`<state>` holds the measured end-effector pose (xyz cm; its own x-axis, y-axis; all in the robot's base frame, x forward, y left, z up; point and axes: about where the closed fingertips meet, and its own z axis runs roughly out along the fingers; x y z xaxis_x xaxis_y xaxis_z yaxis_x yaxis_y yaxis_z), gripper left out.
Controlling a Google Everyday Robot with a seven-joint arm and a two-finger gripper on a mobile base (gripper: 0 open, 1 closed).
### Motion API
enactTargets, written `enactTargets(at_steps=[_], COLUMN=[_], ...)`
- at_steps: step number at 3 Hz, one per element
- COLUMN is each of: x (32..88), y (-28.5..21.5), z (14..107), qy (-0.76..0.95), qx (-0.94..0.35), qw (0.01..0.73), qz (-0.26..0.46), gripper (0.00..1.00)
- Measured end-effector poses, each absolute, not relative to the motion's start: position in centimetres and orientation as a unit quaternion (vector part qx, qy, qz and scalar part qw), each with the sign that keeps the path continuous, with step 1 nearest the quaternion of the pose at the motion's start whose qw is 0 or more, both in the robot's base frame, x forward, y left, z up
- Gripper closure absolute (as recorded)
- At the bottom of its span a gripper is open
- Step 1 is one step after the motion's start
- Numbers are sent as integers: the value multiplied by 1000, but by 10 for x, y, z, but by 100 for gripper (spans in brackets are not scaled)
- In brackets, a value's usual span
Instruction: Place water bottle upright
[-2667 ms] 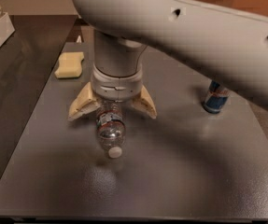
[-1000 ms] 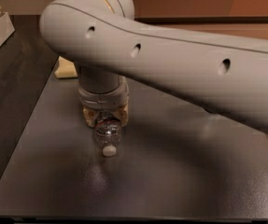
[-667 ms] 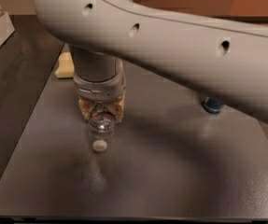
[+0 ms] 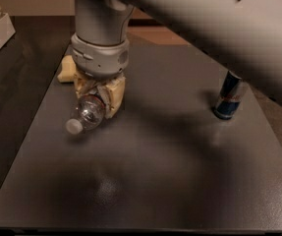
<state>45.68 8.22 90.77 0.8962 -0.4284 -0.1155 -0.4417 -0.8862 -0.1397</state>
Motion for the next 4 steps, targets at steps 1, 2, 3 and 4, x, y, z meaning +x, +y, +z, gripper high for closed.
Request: enactTargets(at_steps=[1, 2, 3, 4], x=[457, 453, 451, 450], y=[88, 90, 87, 86], z=[924, 935, 949, 963], qy=[326, 425, 501, 550], qx=[-932, -872, -808, -754], qw=[124, 172, 212, 236], qz=[101, 174, 228, 271], gripper=[100, 100, 100, 100])
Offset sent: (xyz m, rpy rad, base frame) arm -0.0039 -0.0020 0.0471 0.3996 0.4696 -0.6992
